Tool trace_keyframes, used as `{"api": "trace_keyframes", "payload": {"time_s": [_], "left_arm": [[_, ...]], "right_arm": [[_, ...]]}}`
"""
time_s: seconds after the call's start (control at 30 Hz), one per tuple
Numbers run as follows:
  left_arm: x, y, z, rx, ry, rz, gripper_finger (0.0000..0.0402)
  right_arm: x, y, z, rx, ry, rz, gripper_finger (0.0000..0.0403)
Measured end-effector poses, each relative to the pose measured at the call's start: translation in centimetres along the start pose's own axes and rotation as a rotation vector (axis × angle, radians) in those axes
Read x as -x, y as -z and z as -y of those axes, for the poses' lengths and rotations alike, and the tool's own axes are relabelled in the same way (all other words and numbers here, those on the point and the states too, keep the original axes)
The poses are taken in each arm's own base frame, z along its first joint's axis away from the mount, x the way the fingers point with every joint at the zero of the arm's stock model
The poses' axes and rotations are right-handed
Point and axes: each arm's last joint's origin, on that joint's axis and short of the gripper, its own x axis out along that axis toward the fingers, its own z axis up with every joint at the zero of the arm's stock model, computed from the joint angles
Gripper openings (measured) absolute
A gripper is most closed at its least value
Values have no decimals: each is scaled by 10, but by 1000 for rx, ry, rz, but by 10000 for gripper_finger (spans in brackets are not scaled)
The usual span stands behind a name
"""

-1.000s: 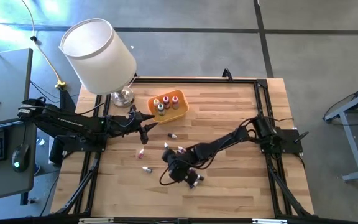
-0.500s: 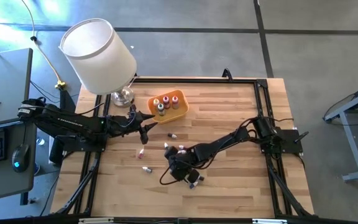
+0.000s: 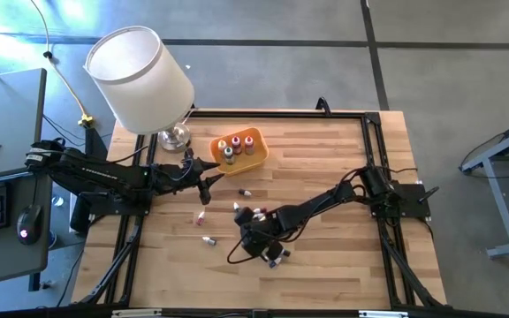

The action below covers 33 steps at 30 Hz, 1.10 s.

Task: Pick & Place food coloring
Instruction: Put the large yellow food coloring bottle into the bin

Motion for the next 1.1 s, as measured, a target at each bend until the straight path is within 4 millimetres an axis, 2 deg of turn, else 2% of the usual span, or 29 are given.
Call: {"api": "trace_keyframes", "payload": {"time_s": [0.17, 0.4, 0.53, 0.77, 0.93, 1.1], "left_arm": [[0, 0, 0, 0, 0, 0, 167], [0, 0, 0, 0, 0, 0, 167], [0, 0, 0, 0, 0, 0, 167], [0, 0, 0, 0, 1, 0, 167], [0, 0, 0, 1, 1, 1, 167], [0, 0, 0, 2, 1, 3, 167]], "right_arm": [[0, 1, -1, -109, -17, 0, 162], [0, 1, -1, -112, -28, -7, 168], [0, 2, -2, -109, -37, -11, 157], [1, 1, -1, -93, -32, -16, 115], [12, -8, 5, -62, 6, -93, 119], [37, -26, 15, -44, 77, -177, 129]]}}
